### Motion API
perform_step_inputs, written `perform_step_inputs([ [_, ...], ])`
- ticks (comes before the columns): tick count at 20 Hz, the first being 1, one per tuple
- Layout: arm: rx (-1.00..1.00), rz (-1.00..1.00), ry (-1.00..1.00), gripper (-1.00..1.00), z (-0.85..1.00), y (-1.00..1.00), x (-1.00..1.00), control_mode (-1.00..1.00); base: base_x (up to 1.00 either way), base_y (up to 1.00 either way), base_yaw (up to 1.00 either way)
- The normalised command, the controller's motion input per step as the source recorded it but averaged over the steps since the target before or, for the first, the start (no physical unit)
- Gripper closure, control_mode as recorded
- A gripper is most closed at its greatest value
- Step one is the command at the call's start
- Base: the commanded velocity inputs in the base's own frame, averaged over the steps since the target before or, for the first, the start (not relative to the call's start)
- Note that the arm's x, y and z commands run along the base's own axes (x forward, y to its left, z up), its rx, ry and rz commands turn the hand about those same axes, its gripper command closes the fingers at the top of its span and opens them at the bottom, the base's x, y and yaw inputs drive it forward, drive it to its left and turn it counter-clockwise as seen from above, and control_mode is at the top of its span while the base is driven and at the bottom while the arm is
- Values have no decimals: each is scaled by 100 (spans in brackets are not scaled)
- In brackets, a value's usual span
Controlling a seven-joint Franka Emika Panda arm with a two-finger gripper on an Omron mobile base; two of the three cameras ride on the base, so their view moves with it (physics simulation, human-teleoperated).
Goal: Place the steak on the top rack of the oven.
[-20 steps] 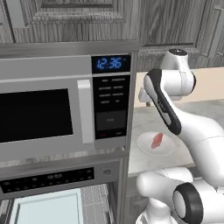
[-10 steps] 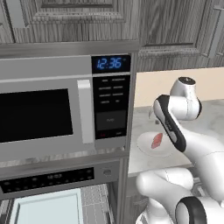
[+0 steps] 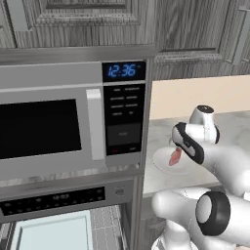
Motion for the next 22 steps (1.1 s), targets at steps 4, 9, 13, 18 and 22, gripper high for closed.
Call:
perform_step_inputs([
  [4,0,0,6,-100,-41,-16,49,-100,0,0,0],
  [9,0,2,-3,-100,-47,7,25,-100,0,0,0],
  [13,0,5,0,-100,-43,21,23,-100,0,0,0],
  [18,0,4,0,-100,-27,9,29,-100,0,0,0],
  [22,0,1,0,-100,-31,0,11,-100,0,0,0],
])
